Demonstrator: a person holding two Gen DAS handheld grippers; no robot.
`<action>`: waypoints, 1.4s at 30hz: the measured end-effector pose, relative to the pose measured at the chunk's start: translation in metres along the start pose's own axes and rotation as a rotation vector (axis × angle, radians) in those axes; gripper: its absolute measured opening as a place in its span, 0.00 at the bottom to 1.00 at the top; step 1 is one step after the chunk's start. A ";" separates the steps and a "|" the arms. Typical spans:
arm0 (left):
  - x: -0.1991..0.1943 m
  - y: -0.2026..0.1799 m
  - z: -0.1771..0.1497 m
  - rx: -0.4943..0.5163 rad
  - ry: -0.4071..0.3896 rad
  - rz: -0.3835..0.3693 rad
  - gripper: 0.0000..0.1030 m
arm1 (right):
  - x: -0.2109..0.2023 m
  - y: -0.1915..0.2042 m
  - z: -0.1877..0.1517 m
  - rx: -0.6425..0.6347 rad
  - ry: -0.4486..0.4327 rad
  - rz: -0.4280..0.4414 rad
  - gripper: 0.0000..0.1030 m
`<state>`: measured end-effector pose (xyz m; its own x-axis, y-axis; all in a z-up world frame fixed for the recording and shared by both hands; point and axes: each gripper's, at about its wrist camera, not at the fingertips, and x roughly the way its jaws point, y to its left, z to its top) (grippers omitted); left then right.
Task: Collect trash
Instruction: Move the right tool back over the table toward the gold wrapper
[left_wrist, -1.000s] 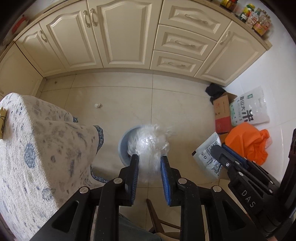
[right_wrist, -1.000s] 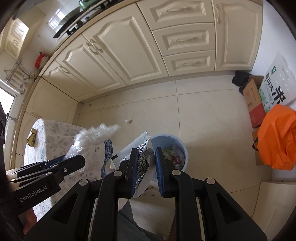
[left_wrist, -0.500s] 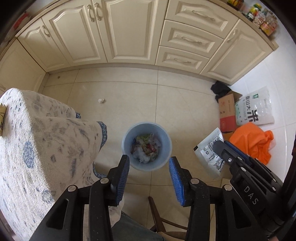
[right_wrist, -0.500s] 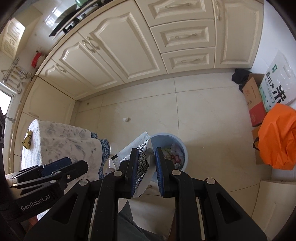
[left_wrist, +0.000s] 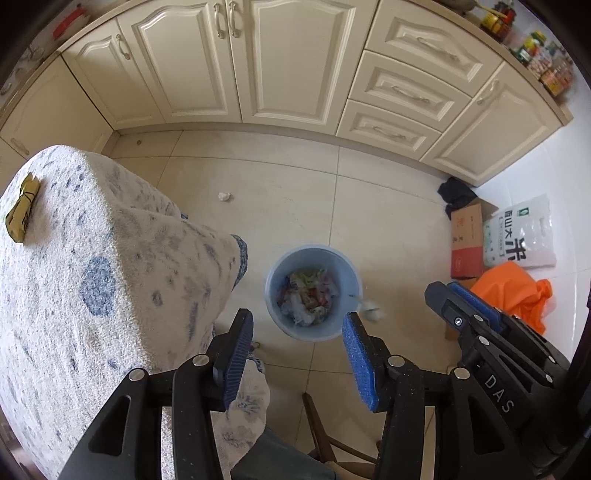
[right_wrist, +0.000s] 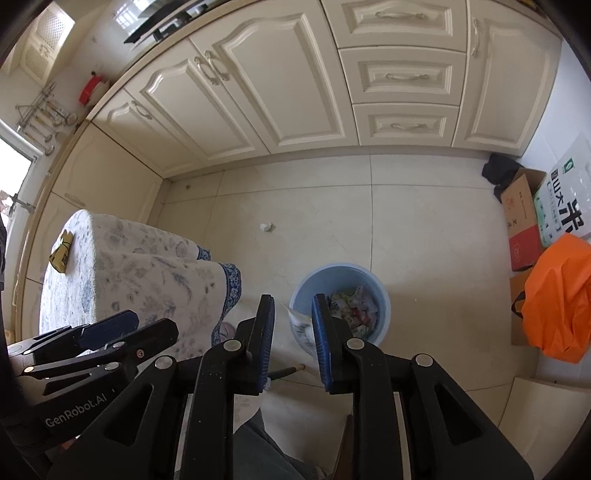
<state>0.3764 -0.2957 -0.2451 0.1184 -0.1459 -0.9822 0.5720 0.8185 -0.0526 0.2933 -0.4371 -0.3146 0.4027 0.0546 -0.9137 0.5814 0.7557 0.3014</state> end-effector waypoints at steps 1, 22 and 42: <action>-0.001 0.001 -0.001 -0.002 0.000 -0.001 0.45 | 0.000 0.000 -0.001 0.001 0.001 0.000 0.21; -0.033 0.010 -0.033 -0.012 -0.035 0.003 0.47 | -0.031 0.006 -0.020 0.012 -0.036 -0.031 0.59; -0.137 0.076 -0.125 -0.155 -0.230 0.069 0.86 | -0.093 0.062 -0.064 -0.087 -0.208 -0.086 1.00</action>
<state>0.3022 -0.1445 -0.1367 0.3443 -0.1944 -0.9185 0.4277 0.9034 -0.0309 0.2468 -0.3538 -0.2279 0.4961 -0.1413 -0.8567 0.5607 0.8055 0.1918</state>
